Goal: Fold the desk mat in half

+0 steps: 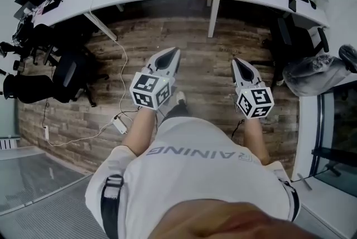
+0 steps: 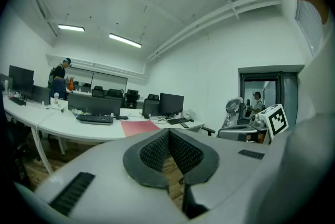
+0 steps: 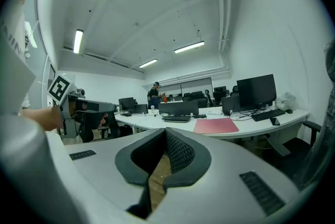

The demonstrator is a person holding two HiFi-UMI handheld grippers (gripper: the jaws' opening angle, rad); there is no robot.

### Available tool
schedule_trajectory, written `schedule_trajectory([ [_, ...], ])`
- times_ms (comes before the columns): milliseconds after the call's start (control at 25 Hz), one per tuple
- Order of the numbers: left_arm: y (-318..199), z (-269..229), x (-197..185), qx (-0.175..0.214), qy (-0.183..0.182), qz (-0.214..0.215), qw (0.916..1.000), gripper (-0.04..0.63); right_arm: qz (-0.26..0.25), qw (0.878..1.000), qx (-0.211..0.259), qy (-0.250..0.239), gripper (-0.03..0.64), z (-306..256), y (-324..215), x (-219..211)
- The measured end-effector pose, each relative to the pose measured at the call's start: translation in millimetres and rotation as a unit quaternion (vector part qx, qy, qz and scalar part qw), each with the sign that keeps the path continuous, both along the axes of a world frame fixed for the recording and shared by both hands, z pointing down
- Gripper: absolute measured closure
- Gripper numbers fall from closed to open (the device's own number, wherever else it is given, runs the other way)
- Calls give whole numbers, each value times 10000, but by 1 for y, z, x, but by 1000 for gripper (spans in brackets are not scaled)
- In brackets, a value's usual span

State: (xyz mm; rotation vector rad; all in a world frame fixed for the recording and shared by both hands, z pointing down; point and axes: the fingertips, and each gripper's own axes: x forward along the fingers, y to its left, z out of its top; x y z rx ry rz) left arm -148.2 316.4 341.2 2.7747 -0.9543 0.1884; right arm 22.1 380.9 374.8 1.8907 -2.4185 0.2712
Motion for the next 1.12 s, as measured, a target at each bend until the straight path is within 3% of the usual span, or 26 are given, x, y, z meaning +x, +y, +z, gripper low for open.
schedule_trajectory([
  [440, -66, 16, 41, -198, 68, 150, 9997, 568, 80, 9996, -250, 97, 594, 15, -63, 37],
  [640, -109, 13, 60, -197, -31, 265, 9994, 568, 294, 9978, -518, -304, 594, 32, -110, 66],
  [1120, -230, 21, 39, -384, 50, -199, 9991, 568, -139, 9971, -707, -246, 594, 39, -241, 48],
])
